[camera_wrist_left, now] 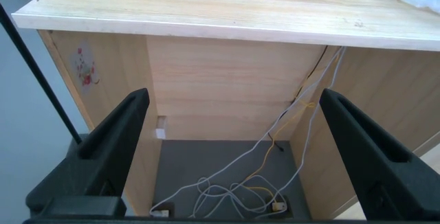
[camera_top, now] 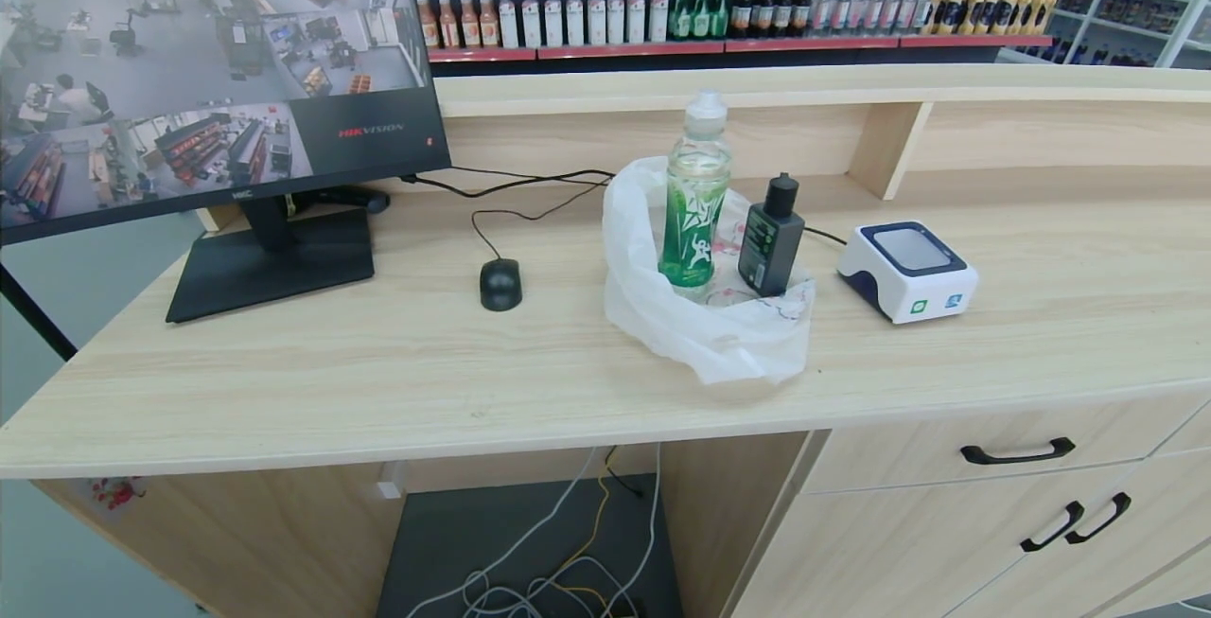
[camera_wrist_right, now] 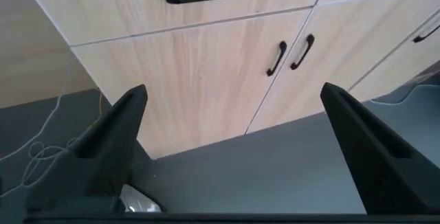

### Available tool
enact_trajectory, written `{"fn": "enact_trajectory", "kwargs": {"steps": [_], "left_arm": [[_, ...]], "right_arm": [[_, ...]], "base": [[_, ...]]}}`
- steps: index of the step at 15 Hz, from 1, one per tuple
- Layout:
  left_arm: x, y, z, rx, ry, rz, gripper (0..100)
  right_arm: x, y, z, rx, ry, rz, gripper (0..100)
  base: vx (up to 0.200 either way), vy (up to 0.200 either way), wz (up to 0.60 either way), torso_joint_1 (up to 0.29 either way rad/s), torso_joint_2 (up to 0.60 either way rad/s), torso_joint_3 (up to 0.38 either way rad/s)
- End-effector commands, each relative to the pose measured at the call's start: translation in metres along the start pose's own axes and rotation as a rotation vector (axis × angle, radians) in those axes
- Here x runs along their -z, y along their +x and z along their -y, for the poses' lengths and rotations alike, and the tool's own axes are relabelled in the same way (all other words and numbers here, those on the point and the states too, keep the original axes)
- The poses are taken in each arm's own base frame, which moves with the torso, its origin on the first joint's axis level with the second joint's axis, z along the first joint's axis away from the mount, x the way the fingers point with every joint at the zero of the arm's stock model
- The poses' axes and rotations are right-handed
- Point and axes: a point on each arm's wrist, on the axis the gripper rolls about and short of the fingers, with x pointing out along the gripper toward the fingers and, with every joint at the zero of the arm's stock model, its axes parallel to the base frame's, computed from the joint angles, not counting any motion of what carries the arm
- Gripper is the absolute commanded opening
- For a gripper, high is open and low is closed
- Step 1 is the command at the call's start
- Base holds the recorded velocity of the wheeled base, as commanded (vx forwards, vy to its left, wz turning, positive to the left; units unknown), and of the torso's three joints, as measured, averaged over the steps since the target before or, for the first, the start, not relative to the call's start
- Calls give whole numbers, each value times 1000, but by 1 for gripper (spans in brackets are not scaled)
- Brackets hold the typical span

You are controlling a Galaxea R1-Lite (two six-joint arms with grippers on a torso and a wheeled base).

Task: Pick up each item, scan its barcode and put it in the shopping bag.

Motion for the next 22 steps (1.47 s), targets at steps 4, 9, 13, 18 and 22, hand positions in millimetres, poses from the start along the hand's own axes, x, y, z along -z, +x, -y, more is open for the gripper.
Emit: {"fn": "enact_trajectory", "kwargs": {"steps": [4,9,13,18,22], "left_arm": [[0,0,0,-1,-5,-1,100],[0,0,0,-1,-5,-1,100],[0,0,0,-1,-5,-1,100],[0,0,0,-1,-6,0,100],[0,0,0,-1,-6,0,100]], "right_arm": [[12,-4,-4,-270,-12,256,100],[16,-3,-4,-286,35,208,100],[16,-3,-4,-282,41,206,100],[16,-3,-4,-280,41,206,100],[16,-3,-4,-280,41,206,100]], "base": [[0,0,0,0,0,0],[0,0,0,0,0,0],[-100,0,0,1,-1,1],[0,0,0,0,0,0],[0,-200,0,2,6,0]]}}
